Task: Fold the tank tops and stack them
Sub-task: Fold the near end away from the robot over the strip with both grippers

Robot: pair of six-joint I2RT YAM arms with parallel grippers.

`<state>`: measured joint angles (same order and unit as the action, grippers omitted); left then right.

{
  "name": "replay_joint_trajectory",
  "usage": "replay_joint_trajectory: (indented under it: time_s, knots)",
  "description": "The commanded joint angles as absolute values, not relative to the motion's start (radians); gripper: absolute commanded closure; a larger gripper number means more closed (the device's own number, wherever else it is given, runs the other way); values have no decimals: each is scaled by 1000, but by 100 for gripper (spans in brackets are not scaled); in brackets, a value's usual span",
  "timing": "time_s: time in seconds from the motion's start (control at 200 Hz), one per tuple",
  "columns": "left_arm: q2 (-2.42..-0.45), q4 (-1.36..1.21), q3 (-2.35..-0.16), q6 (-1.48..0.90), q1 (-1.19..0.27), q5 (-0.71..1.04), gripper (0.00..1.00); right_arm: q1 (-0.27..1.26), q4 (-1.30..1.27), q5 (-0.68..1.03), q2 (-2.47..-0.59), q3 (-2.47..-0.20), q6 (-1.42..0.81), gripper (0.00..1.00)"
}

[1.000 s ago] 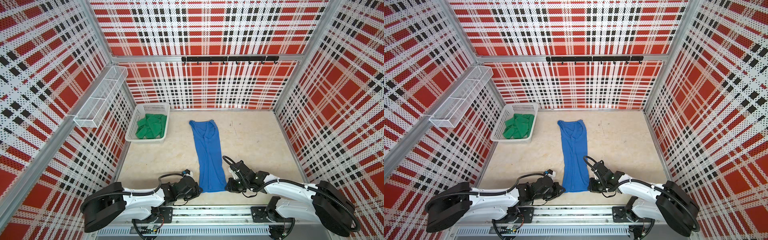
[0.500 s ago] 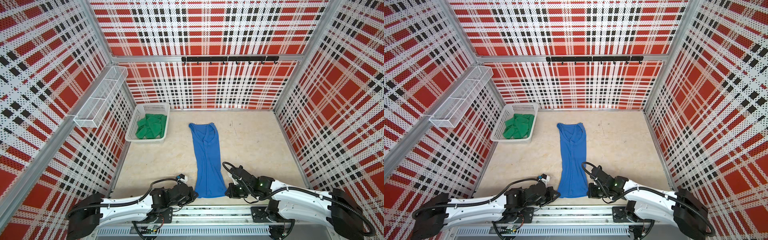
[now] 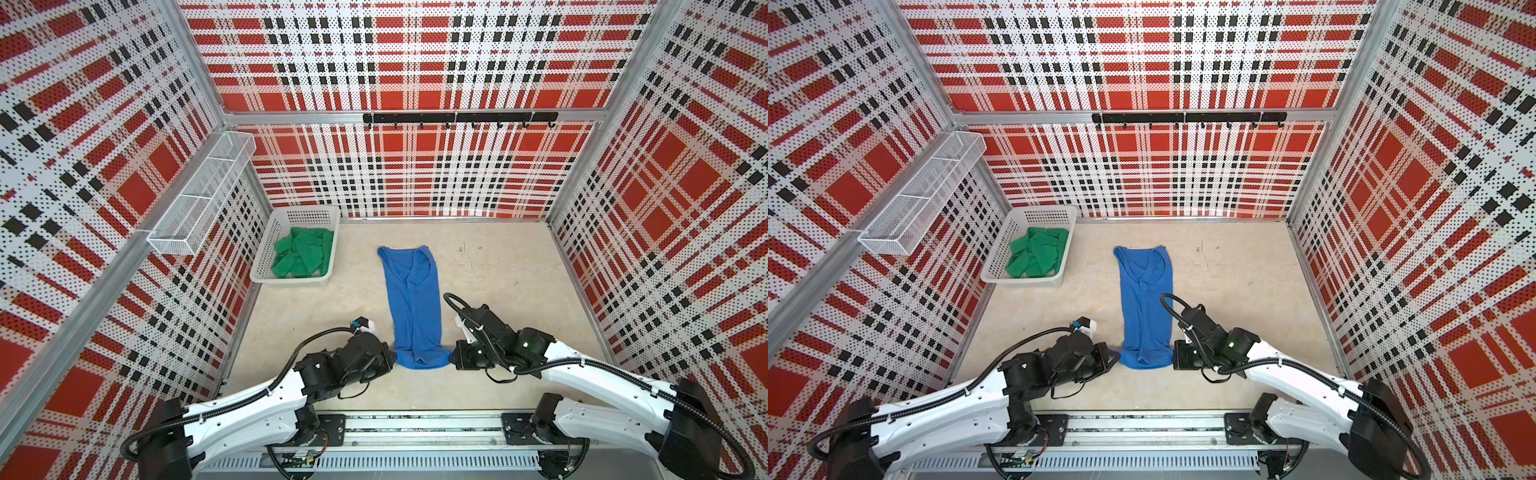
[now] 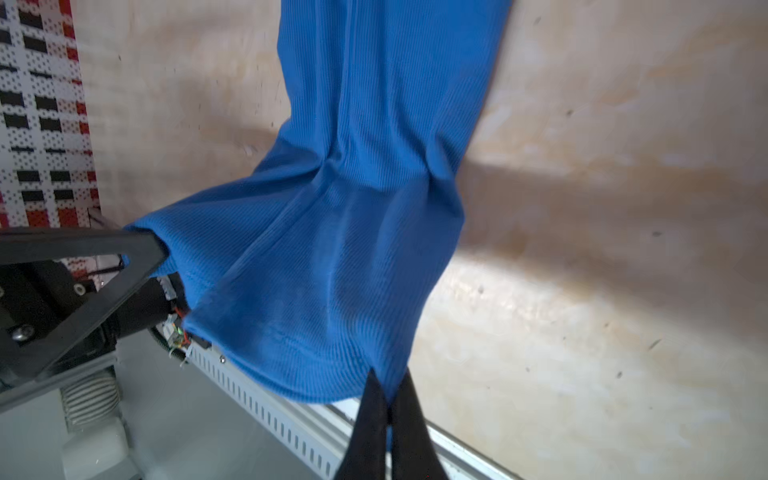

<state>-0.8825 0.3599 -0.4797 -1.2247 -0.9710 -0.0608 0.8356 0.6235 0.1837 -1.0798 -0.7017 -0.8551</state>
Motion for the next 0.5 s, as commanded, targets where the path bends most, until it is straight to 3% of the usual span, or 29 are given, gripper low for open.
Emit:
replay_joint_trajectory:
  time_s: [0.0,0.496]
  knots:
    - [-922,401,-523,-1074,-887,-13,100,779,685,183,-1132,-786,-712,100]
    - [-1272,347,-739,-707,-580,145,100,586,703,209,-1544,-1120,-364,100]
